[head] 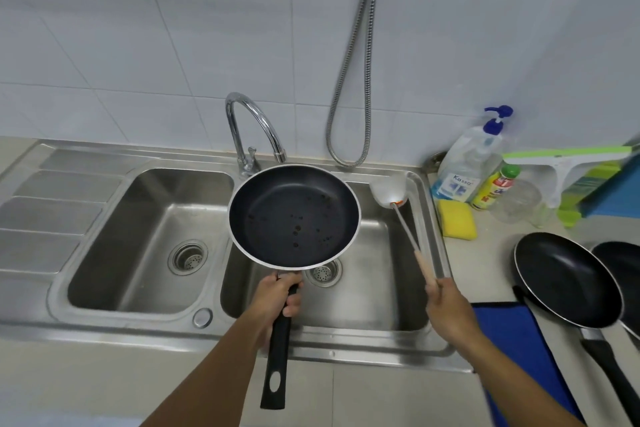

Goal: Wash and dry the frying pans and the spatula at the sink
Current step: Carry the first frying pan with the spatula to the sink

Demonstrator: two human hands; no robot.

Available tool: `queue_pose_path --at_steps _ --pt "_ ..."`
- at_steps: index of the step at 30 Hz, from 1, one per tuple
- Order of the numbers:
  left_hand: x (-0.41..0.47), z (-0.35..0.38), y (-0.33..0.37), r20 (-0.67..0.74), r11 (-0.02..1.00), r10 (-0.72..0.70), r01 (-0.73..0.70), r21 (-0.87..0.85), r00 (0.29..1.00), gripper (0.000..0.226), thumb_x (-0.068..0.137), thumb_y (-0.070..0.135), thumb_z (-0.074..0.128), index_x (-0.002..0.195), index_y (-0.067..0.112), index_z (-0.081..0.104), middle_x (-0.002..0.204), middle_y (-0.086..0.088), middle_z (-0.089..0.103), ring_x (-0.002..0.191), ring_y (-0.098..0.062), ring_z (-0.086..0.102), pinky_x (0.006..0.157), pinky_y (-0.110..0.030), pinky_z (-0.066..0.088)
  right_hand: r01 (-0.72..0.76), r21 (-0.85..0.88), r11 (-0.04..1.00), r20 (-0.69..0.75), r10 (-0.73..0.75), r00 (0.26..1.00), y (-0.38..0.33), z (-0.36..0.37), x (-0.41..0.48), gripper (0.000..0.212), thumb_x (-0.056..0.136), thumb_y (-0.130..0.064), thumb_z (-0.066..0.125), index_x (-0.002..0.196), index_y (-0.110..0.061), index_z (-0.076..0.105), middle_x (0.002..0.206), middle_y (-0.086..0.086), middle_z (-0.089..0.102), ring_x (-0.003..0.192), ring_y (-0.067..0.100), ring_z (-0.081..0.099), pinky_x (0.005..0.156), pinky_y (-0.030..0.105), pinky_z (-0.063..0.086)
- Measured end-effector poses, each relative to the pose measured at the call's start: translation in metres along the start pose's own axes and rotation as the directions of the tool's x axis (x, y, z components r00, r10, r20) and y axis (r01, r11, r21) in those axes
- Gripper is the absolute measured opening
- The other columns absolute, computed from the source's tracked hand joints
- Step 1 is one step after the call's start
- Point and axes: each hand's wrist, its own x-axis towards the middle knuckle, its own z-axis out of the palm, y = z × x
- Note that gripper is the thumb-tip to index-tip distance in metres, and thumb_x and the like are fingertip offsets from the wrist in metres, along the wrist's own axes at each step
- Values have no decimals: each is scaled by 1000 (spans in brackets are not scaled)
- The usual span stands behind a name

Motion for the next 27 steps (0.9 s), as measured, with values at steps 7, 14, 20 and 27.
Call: queue_pose_path --at_steps 7,14,20,27 --pt "6 5 2 -5 999 -18 18 -31 1000 13 102 6 55 90 3 52 52 0 41 36 -8 32 31 -18 26 -118 -131 984 151 138 979 -12 46 27 28 104 -22 44 122 -2 51 103 12 61 87 27 58 70 32 44" --pt "10 5 1 -49 995 -30 25 -100 998 9 98 12 64 96 7 57 69 -8 60 40 -12 40 35 -22 40 -228 -191 955 230 269 935 -21 77 41 33 100 -13 49 130 0 56 107 13 60 89 27 59 73 31 50" --pt "14 -3 3 25 984 -124 126 -126 992 17 100 21 65 100 14 49 63 -4 49 40 -11 37 34 -21 33 -303 -148 941 139 323 936 -15 83 50 24 92 -17 59 111 -2 64 107 15 62 91 30 64 79 37 58" --pt "14 -11 0 61 985 -154 158 -76 986 17 104 18 59 100 14 43 60 -3 44 38 -9 32 32 -19 25 -23 296 955 -6 26 1000 -66 68 54 35 100 -36 52 121 -11 65 116 10 67 102 28 64 92 45 51"
